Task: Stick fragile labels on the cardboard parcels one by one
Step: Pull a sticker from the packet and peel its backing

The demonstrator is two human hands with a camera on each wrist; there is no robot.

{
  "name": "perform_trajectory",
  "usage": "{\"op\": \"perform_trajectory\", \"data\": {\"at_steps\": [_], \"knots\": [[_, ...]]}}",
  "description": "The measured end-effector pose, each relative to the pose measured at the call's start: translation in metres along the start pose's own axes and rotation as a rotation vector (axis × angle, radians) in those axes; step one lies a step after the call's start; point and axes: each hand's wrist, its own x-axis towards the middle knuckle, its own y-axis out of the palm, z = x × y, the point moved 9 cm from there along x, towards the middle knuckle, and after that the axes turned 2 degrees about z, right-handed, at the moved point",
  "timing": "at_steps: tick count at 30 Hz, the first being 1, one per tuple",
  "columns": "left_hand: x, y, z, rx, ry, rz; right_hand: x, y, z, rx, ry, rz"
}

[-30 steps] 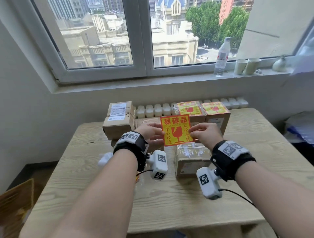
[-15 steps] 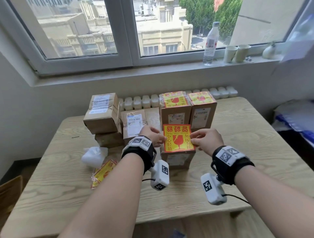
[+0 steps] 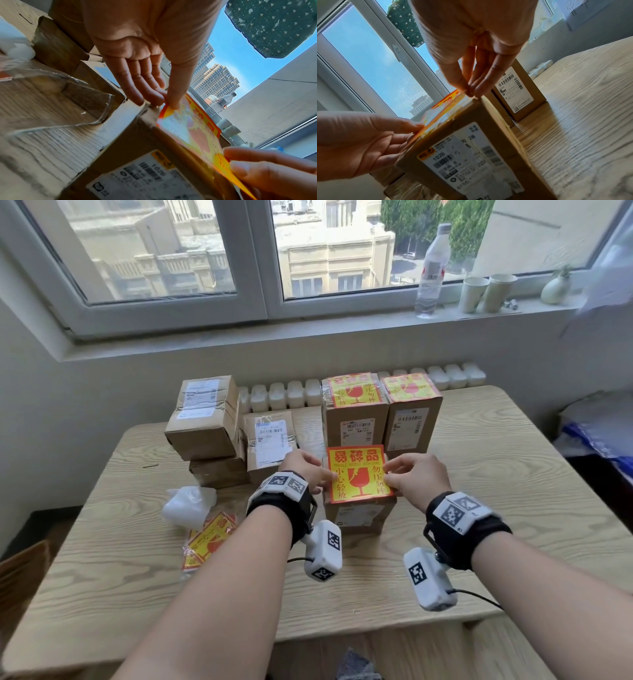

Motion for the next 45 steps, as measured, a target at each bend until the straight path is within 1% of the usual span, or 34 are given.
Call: {"op": "perform_trajectory", "data": {"at_steps": [9, 19, 22, 26, 29, 31, 34, 35, 37, 39, 41, 43, 45], "knots": [[0.002, -0.001, 0.002, 0.045, -0.018, -0.007, -0.003, 0.002, 0.002, -0.047, -0.027, 0.026], [0.004, -0.002, 0.0, 0.145, 0.016, -0.092, -0.008, 0.005, 0.009, -0.124, -0.063, 0.062], [0.004, -0.002, -0.002, 0.183, 0.019, -0.121, -0.009, 0.009, 0.012, -0.195, -0.094, 0.074], [0.006, -0.004, 0.0, 0.224, 0.004, -0.094, -0.007, 0.014, 0.011, -0.313, -0.112, 0.071], [0.005, -0.005, -0.004, 0.278, 0.049, -0.11, -0.003, 0.009, 0.0, -0.411, -0.087, 0.06], [0.002, 0.005, -0.011, 0.314, 0.124, -0.074, -0.002, 0.009, -0.005, -0.441, -0.083, 0.082], [-0.004, 0.026, -0.018, 0.418, 0.24, 0.044, 0.001, 0.017, -0.009, -0.428, -0.09, 0.15], [-0.004, 0.028, -0.016, 0.449, 0.249, 0.067, 0.002, 0.019, -0.011, -0.415, -0.085, 0.171], [-0.001, 0.023, -0.008, 0.463, 0.215, 0.099, 0.006, 0.014, -0.015, -0.392, -0.06, 0.179], [0.002, 0.016, -0.003, 0.417, 0.164, 0.128, 0.011, 0.003, -0.014, -0.397, -0.054, 0.136], [0.001, 0.011, -0.007, 0.384, 0.158, 0.152, 0.012, -0.001, -0.005, -0.395, -0.08, 0.118], [-0.002, 0.016, -0.017, 0.381, 0.198, 0.195, 0.011, 0.009, 0.008, -0.393, -0.117, 0.171], [-0.005, 0.028, -0.023, 0.401, 0.232, 0.254, 0.008, 0.029, 0.017, -0.445, -0.158, 0.277]]}}
